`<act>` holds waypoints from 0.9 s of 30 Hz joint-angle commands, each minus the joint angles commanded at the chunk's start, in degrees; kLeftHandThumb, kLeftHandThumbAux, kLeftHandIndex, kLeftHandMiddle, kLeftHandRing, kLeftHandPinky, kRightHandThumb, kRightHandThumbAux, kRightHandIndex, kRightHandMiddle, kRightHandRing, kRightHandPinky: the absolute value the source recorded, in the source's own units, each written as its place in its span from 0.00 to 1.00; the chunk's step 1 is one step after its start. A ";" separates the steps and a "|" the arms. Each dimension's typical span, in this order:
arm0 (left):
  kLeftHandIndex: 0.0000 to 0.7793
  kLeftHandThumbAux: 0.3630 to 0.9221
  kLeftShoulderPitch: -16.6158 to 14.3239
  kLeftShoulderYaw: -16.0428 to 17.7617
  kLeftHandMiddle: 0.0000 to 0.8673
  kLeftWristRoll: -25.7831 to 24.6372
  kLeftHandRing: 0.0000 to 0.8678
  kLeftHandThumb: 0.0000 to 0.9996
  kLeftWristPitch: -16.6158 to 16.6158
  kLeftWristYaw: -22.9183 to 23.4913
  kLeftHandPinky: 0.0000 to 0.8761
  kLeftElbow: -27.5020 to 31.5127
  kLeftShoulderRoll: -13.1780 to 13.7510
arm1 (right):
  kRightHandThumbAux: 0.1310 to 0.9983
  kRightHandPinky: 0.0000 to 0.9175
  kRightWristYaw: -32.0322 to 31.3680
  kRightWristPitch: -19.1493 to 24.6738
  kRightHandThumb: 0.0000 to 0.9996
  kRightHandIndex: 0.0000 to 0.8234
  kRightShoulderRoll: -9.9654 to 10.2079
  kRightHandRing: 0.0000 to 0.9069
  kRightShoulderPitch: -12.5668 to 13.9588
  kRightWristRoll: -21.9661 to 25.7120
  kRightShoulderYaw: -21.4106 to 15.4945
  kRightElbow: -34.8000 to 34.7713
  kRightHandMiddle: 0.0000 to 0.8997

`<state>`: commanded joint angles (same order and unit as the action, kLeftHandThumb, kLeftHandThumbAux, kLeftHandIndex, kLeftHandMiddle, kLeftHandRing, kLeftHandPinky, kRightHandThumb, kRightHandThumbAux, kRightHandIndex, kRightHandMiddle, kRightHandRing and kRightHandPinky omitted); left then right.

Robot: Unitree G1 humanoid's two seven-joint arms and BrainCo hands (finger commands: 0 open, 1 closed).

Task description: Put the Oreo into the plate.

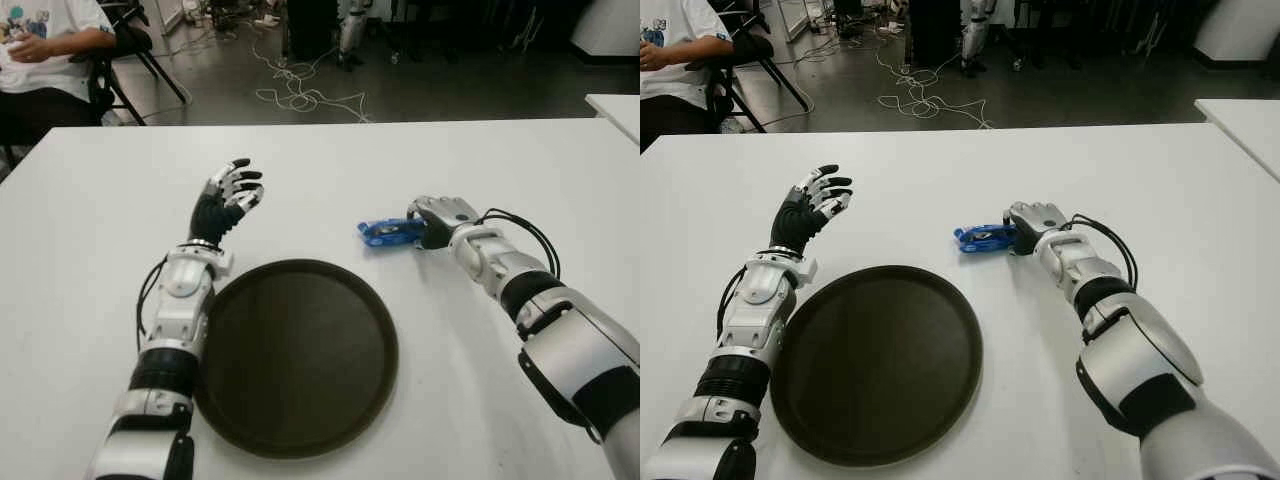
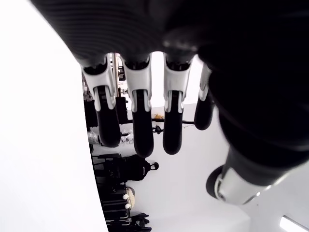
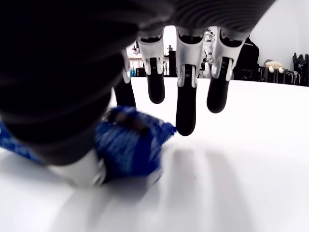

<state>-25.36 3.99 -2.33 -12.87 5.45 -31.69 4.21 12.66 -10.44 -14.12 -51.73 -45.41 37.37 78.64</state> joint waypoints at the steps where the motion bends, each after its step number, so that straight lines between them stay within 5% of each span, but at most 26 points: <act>1: 0.26 0.66 0.02 0.02 0.34 -0.08 0.31 0.23 -0.06 0.07 0.32 0.02 -0.03 | 0.70 0.43 0.08 0.10 0.67 0.49 0.03 0.39 0.02 -0.03 0.07 -0.01 0.35; 27: 0.27 0.65 0.08 -0.30 0.34 -0.21 0.32 0.24 -0.75 0.09 0.32 0.12 -0.21 | 0.70 0.39 1.49 1.31 0.66 0.48 0.21 0.32 0.35 -0.25 1.16 -0.05 0.28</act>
<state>-25.28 3.69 -2.53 -13.63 5.55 -31.57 4.00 14.15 -9.12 -13.90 -51.38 -45.66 38.53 78.58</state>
